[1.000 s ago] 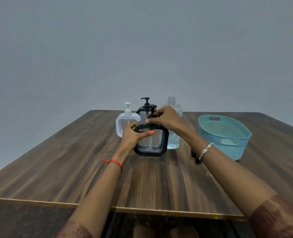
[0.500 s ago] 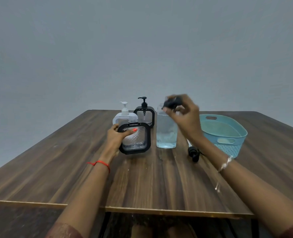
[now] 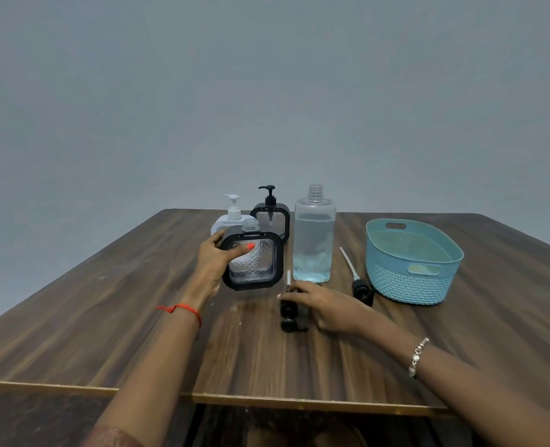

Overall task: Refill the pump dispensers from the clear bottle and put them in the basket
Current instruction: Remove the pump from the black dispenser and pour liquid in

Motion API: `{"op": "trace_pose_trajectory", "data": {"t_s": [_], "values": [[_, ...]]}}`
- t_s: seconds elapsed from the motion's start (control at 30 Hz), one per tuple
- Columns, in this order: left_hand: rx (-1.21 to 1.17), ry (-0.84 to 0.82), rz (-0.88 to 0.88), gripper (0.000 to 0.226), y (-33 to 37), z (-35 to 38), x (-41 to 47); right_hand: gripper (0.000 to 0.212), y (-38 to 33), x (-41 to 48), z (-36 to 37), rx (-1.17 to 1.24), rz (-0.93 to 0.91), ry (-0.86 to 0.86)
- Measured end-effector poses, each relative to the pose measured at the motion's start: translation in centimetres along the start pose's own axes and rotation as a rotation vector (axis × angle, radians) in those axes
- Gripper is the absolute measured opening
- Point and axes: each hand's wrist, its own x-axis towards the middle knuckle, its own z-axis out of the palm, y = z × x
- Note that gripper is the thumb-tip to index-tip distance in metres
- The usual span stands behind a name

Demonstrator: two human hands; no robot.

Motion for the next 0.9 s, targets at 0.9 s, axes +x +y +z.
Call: {"op": "trace_pose_trajectory", "data": {"t_s": [0.9], "values": [[0.040,0.035,0.012,0.027,-0.5,1.1,2.3,0.053,5.6,5.7,-5.0,1.051,0.399,0.767]]}}
